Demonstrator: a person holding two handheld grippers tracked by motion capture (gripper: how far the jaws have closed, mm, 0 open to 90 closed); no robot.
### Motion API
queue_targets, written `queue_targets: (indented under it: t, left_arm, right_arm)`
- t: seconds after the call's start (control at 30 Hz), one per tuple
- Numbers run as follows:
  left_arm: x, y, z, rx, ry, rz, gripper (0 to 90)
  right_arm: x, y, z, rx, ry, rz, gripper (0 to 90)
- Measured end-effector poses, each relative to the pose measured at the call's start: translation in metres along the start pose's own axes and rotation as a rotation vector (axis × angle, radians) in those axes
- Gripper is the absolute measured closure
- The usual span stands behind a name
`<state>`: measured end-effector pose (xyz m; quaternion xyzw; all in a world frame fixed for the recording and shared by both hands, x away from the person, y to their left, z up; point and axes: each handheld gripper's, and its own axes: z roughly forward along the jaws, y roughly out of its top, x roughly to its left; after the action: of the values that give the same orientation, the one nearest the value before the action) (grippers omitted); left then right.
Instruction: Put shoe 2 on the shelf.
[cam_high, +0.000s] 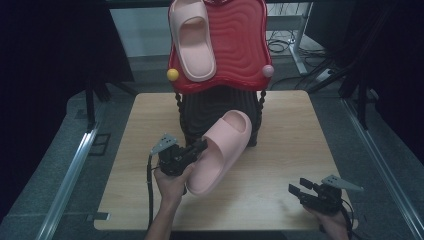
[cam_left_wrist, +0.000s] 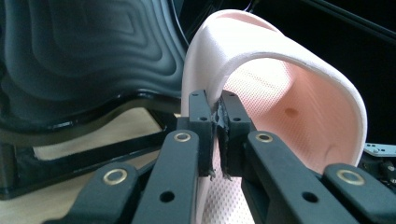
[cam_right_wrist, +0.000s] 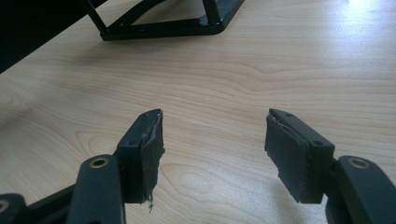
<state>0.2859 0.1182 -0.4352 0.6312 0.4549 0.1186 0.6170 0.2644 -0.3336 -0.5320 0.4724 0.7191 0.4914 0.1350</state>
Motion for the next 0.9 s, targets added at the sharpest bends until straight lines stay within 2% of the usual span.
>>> queue_targets:
  t: [0.37,0.9]
  left_arm:
    - [-0.009,0.019,-0.006,-0.029,-0.011,0.023,85.8]
    - [-0.014,0.033,-0.008,-0.058,-0.020,0.031,85.8]
  right_arm:
    - [0.000,-0.001,0.001,0.006,0.001,-0.001,37.2]
    - [-0.001,-0.001,0.000,0.004,-0.005,0.003,37.2]
